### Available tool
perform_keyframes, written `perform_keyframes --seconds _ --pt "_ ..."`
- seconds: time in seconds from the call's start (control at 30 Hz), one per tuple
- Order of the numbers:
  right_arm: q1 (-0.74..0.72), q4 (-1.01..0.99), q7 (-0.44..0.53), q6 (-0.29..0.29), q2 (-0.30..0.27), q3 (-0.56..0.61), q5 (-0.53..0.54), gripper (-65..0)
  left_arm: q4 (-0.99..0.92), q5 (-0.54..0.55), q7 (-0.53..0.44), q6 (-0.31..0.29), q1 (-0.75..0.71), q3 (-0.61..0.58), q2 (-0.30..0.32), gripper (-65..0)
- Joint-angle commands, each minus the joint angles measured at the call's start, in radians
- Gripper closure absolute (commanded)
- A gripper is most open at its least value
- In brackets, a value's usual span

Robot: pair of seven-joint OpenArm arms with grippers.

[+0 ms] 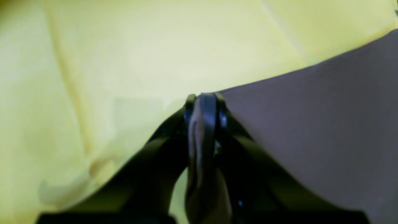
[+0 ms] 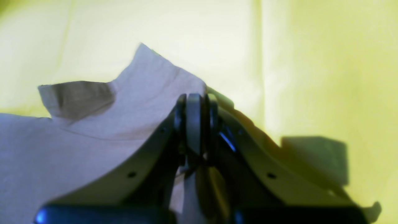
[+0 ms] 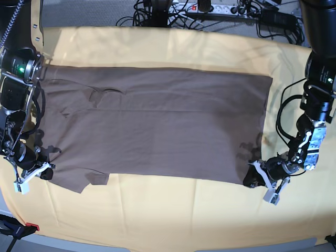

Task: Fold the T-shirt properly
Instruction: 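Grasp the opposite shirt edge with both grippers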

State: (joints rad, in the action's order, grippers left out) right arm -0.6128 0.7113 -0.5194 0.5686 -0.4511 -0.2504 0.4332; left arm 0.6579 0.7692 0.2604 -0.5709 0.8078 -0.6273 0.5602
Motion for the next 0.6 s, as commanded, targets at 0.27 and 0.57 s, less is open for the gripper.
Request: perform_keyframes --seconds 0.27,0.57 --pt "-0.033 0.015 -0.033 0.13 -0.039 0.061 0.034 0.0 0.01 0.066 0.032 -0.127 0.03 0.009 -0.002 0.0" --pt "-0.032 0.015 -0.174 0.13 -0.058 0.101 0.095 0.0 0.01 0.318 0.309 -0.127 0.029 0.145 0.03 0.0"
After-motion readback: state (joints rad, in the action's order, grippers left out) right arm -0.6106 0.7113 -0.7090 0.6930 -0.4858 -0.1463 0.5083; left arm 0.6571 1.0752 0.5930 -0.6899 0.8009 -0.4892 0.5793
